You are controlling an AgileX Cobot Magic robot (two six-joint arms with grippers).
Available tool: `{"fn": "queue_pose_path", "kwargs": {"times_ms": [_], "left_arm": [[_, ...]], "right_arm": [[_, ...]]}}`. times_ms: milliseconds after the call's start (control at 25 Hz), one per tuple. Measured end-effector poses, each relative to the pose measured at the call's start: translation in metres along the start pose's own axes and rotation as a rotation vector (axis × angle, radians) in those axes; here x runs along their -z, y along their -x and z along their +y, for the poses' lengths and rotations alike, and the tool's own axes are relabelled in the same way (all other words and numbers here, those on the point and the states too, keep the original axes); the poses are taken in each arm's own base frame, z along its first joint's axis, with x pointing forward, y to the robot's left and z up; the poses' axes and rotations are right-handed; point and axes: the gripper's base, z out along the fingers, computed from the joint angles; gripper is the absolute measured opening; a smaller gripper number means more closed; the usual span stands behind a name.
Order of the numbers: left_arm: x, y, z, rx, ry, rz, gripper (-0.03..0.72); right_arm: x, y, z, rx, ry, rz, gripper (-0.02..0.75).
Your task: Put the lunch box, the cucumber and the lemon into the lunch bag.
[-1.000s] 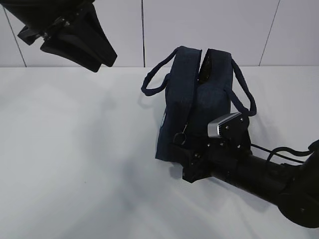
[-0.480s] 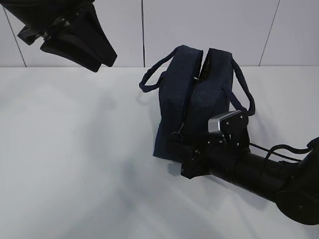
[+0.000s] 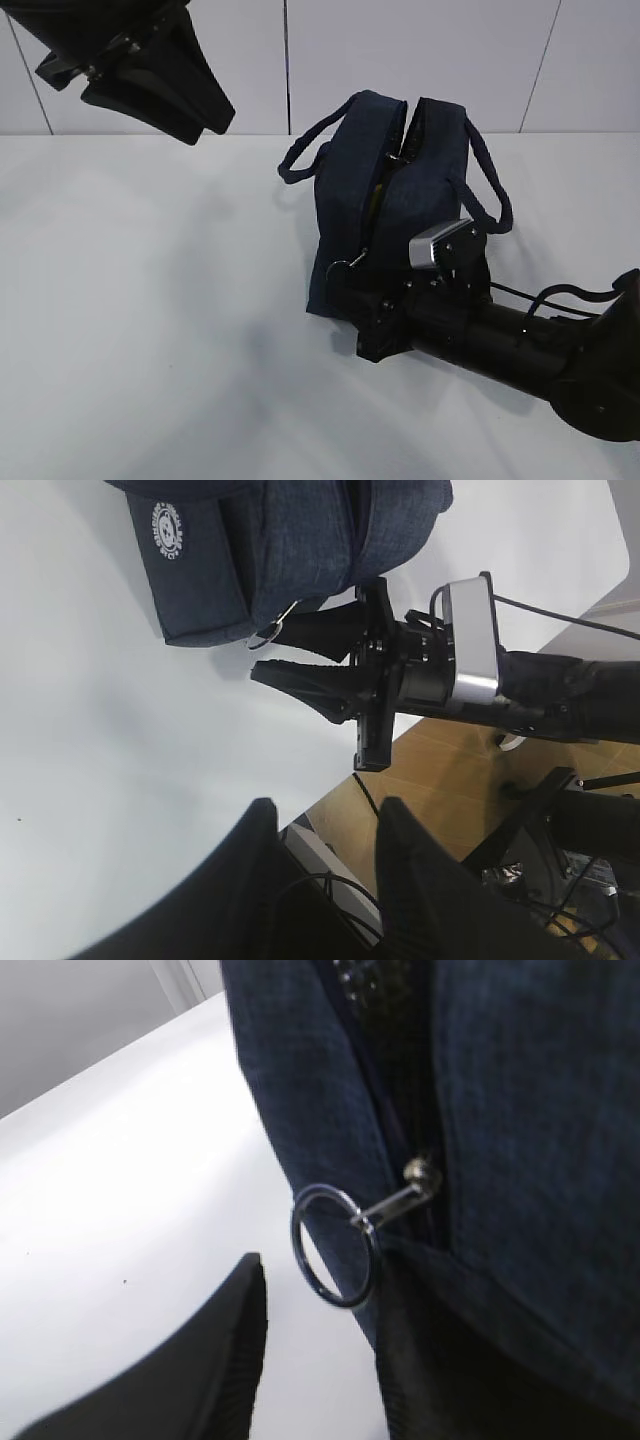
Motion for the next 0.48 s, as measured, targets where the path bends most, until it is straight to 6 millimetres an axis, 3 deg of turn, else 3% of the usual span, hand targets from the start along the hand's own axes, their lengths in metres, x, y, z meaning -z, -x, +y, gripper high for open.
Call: {"fn": "queue_pose_path", "kwargs": {"times_ms": [480], "left_arm": [[0.0,0.0,0.0,0.0,0.0,0.0,0.239]], "right_arm": [[-0.0061,0.0067,0.0001,-0.056,0.025,-0.02,0.298]]}}
